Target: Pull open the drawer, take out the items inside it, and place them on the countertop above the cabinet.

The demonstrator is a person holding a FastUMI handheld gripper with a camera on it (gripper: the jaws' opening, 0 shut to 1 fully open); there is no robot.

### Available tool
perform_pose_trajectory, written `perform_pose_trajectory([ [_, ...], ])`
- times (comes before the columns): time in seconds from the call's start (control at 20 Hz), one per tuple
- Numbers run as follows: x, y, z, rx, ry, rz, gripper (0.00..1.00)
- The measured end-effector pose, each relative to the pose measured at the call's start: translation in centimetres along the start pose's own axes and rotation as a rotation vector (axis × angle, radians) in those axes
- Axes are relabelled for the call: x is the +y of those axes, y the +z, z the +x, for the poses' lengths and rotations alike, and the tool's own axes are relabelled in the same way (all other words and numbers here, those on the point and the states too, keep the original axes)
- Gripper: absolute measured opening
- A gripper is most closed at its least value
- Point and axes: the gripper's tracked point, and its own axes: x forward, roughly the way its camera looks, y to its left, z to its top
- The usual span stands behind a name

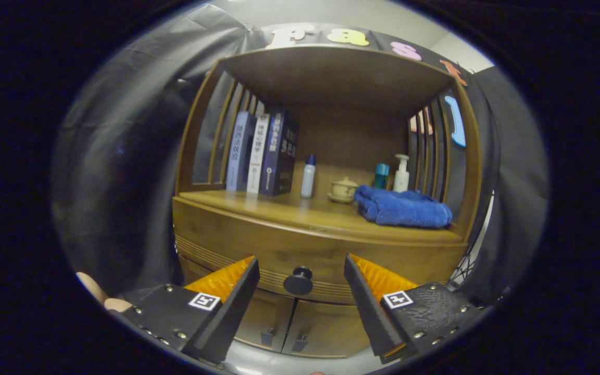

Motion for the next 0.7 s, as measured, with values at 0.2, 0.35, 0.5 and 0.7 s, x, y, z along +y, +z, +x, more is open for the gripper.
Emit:
perform_pose_trajectory([
  [0.2, 0.0, -3.1, 2.5, 0.077, -0.025, 0.041, 0.98],
  [0.35, 0.3, -4.0, 3.6, 0.095, -0.033, 0.050, 0.90],
  [0.5, 0.9, -4.2, 4.2, 0.097, -0.034, 0.046, 0.66],
  [0.7, 1.0, -4.2, 4.8, 0.094, -0.062, 0.102, 0.42],
])
